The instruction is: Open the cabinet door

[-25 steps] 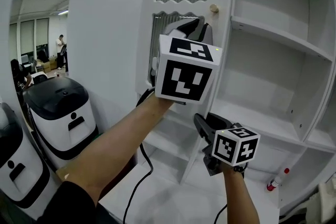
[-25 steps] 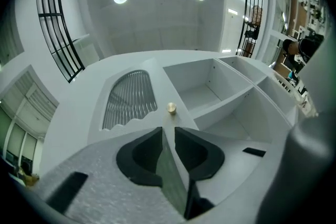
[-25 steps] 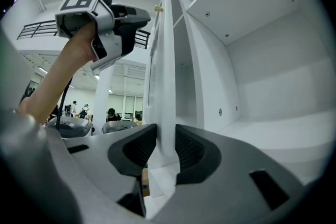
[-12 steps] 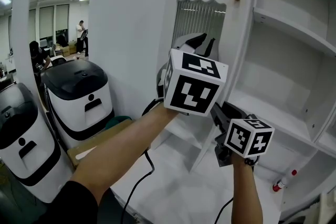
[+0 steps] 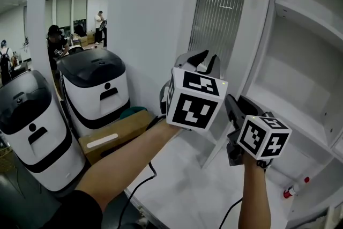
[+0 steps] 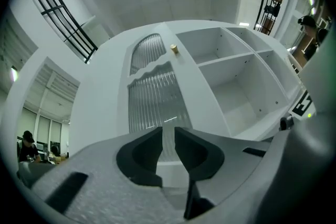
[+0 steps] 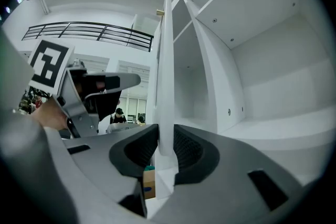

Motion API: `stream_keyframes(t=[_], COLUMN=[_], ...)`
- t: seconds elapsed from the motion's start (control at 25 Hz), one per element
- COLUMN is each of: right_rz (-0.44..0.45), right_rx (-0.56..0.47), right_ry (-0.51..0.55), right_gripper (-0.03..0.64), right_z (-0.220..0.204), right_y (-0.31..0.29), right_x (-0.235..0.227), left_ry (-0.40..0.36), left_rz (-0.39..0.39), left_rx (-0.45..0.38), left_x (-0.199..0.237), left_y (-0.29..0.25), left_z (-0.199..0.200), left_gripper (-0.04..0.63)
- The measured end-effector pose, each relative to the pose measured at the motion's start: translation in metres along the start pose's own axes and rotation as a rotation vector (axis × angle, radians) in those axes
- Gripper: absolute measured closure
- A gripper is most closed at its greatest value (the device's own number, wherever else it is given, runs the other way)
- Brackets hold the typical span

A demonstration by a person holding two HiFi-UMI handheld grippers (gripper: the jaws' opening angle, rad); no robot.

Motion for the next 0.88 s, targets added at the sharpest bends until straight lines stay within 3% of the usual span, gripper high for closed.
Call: stream_keyframes(t=[0.36,0.88], right_rz=[0.032,0.032], right_rx=[-0.021,-0.062], right_ry=[0.001,-0.007], right_gripper=[0.532,0.540], right_z=[0.000,0.000], right_y=[0.005,0.011], right_x=[0.009,0.037], left_ry=[0.013,0.029], left_rz=[0.049,0.055], left_rx=[0.089,0.121], left_x=[0.000,0.004], left_y=[0.021,0.052], left_z=[-0.044,-0.058], left_gripper=[0.514,0.515])
Point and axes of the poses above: the fingertips, and each gripper's own axes: y backward along the fingers, x to its left, z out of its top, the point moved 4 cm from there along y, backward along the fingers, and after that the axes turned 3 degrees about z, right-handed, at the moved point
